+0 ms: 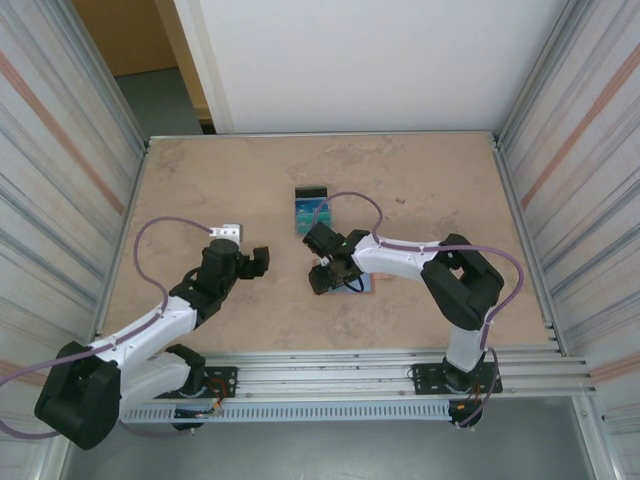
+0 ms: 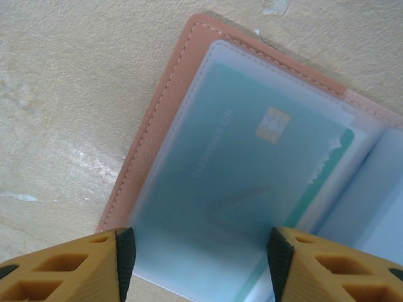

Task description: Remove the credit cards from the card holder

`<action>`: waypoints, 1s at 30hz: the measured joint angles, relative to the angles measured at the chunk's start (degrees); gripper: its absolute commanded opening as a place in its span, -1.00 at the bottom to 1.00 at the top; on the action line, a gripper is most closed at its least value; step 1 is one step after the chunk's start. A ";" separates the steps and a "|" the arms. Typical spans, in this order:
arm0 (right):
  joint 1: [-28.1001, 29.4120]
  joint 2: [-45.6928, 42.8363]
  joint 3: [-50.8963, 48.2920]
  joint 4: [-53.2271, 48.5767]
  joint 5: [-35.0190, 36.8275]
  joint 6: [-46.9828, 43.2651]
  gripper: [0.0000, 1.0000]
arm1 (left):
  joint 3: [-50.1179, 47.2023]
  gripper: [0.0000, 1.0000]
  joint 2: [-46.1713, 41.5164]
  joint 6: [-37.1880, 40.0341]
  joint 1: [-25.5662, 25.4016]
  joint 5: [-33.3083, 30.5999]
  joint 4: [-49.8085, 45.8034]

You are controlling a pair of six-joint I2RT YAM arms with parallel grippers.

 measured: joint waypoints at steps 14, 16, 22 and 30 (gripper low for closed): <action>0.37 0.48 0.35 -0.37 -0.17 0.00 0.33 | 0.02 0.97 0.15 -0.44 -0.09 -0.37 -1.33; 0.37 0.48 0.35 -0.39 -0.02 0.00 0.32 | 0.02 0.98 0.15 -0.44 -0.13 -0.37 -1.36; 0.37 1.01 0.37 -0.39 0.20 0.00 0.28 | 0.17 0.97 0.15 -0.44 -0.37 -0.37 -1.75; 0.37 1.25 0.70 -0.57 1.03 0.00 -0.01 | 1.29 0.97 0.15 -0.42 -0.37 -0.37 -3.02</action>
